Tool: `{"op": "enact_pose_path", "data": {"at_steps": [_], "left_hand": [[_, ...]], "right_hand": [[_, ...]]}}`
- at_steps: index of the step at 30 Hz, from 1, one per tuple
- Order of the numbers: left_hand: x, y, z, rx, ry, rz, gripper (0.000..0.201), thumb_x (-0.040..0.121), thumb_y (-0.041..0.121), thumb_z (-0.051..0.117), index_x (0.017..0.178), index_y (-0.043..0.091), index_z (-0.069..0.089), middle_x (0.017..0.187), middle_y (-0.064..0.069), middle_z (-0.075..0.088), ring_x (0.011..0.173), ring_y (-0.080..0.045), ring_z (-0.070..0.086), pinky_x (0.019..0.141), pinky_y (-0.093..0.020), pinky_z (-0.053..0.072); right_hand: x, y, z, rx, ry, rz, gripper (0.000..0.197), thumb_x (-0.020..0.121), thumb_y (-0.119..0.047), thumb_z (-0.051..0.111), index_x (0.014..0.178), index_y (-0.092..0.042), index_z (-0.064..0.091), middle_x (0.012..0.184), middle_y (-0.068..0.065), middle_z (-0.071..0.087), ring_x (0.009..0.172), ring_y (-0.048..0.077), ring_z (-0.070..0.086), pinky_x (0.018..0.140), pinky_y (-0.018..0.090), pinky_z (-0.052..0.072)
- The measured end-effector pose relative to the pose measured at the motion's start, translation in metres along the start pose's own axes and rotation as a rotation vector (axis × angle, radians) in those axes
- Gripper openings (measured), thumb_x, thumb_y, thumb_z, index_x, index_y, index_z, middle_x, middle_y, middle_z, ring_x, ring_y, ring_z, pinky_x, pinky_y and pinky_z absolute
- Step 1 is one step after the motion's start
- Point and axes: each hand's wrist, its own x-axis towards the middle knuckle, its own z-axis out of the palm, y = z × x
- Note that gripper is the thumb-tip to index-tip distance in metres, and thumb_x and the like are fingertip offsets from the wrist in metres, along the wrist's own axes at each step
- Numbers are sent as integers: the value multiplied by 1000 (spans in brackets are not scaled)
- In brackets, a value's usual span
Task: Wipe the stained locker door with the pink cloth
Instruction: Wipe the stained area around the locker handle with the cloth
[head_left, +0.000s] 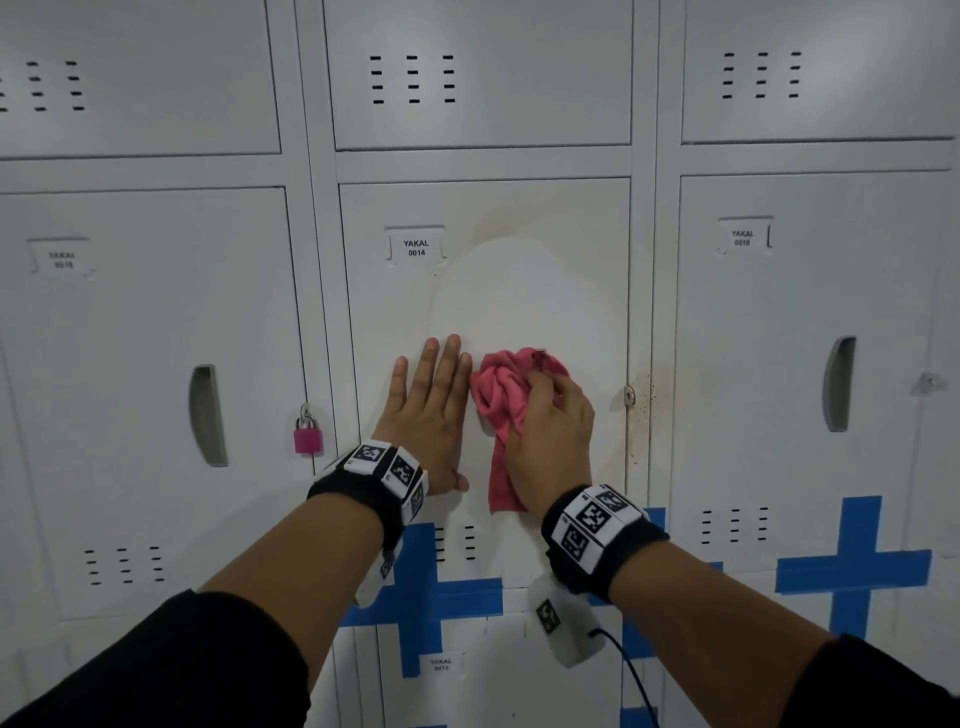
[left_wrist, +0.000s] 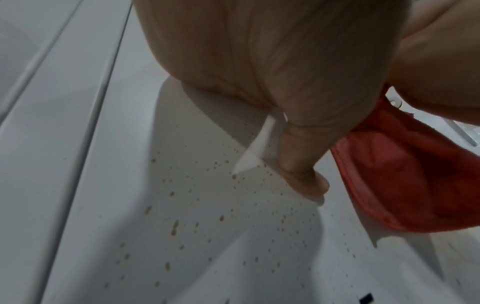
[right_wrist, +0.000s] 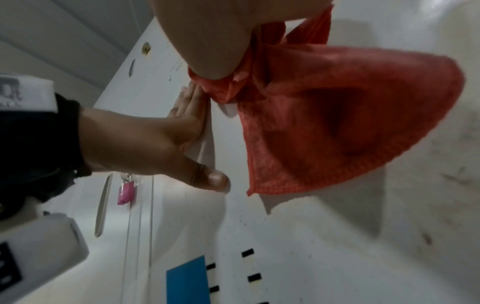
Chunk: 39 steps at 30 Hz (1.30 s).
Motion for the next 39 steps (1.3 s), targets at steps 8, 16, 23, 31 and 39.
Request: {"op": "enact_pose_path", "data": {"at_steps": [8,16,23,31,39], "left_hand": [[0,-1,0,-17,0,13,147,59,74,67,139,2,-34,145,-19,-43,134,-39,-38,112,-58,-15],[-2,0,-3,-37,-19,15,148,59,73,68,139,1,-33,145,-19,-44,134,-39,-38,113,-59,-13],[-3,0,-5,-35,-37,10,146,62,70,69,137,2,-36,144,-19,-45,134,-39,-38,113,-58,-13],[-3,0,-5,-13,-29,14,147,61,71,68,138,2,-35,147,-20,-41,135,-40,-37,114,-59,-10],[-3,-1,-3,-26,-8,13,148,59,72,69,139,2,-34,148,-19,-39,136,-39,-36,114,-58,-12]], "right_hand": [[0,13,-18,-251,-91,-308,49,87,-31,58,131,-13,47,123,11,59,122,25,42,102,44,22],[-6,24,-38,-413,-240,-564,43,74,-33,66,107,-5,63,87,10,62,83,27,54,81,35,46],[20,28,-71,-523,-80,-804,42,83,-31,68,117,-8,61,105,8,65,103,23,49,94,34,38],[32,25,-57,-629,-146,-756,37,90,-24,56,122,-5,56,130,15,58,135,30,36,112,42,18],[17,11,-45,-694,-291,-725,39,81,-28,59,107,1,61,91,14,69,105,34,53,102,40,30]]}}
